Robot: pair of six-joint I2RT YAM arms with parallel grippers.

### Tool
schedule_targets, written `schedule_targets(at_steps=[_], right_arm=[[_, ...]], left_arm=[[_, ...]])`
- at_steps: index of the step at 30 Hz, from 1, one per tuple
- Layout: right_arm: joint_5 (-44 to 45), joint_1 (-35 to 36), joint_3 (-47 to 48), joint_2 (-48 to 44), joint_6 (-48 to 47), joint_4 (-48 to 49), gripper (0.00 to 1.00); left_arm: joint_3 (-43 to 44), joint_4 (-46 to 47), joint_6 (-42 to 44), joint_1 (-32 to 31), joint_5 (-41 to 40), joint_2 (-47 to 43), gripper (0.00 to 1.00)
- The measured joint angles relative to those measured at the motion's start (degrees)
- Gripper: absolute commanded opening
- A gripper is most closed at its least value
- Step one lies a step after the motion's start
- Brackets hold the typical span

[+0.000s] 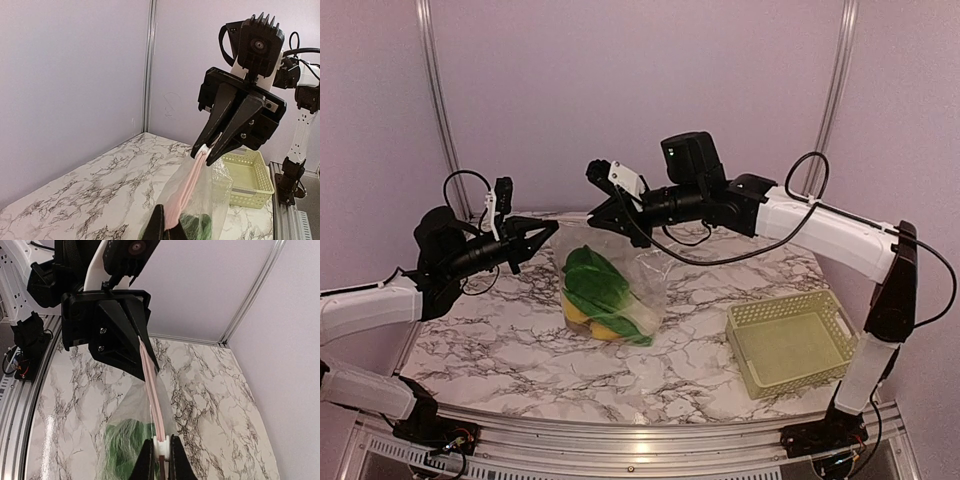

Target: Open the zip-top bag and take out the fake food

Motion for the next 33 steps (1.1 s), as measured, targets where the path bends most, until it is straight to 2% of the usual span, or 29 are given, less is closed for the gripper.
schedule_targets(at_steps=[17, 28, 30, 33], right_arm=[[2.34, -6.8, -20.33, -13.2, 3.85, 5.88, 0.0], [3.04, -8.44, -27.56, -18.88, 5.64, 8.04, 0.0], [2.6, -8.46, -27.71, -19.02, 5.79, 8.13, 0.06], [1.09, -8.52, -27.32, -18.91, 5.79, 6.99, 0.32]], left_arm=[[-2.1, 3.26, -8.52, 6.14, -6.23, -0.35, 0.0], [-2.21, 3.63, -11.08, 8.35, -6.64, -0.33, 0.0], [-2.21, 3.76, -11.08, 8.37, -6.12, -0.28, 0.0], [-2.21, 5.33, -11.08, 8.68, -3.98, 0.35, 0.0]])
